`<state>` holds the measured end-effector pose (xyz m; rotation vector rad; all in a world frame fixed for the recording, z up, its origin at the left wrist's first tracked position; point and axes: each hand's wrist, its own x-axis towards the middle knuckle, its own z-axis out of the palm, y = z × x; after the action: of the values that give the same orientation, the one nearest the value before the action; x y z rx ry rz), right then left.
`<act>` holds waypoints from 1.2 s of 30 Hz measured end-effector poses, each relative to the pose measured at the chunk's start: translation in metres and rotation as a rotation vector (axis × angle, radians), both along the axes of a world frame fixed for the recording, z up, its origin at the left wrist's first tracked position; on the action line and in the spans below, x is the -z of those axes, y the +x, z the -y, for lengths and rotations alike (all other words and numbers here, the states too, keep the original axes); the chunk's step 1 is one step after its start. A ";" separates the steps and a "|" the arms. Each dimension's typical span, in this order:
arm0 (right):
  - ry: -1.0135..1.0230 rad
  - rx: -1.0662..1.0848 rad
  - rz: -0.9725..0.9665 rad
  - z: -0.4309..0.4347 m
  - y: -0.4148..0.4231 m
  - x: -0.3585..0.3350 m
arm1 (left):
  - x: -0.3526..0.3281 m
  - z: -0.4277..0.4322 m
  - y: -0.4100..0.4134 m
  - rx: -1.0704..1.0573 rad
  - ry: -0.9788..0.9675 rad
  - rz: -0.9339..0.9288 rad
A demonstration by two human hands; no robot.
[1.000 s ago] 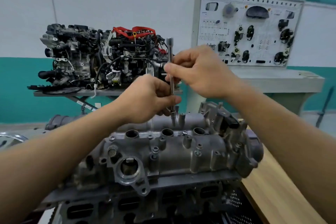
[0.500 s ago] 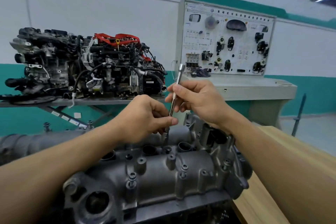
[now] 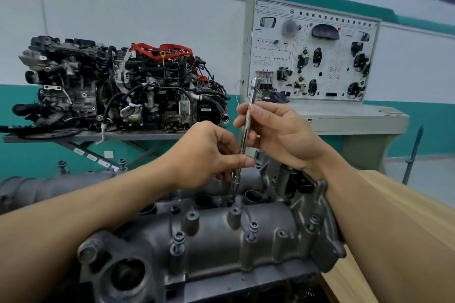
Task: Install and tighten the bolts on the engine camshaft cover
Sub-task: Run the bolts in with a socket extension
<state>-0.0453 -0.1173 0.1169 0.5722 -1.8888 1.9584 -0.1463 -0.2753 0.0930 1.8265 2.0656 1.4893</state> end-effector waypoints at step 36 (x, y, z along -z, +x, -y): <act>0.145 0.152 -0.059 0.006 0.007 0.000 | -0.009 0.015 0.009 0.016 -0.119 -0.100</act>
<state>-0.0388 -0.1236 0.1172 0.5048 -1.9864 1.7030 -0.1376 -0.2906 0.1015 1.9045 2.1258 1.2666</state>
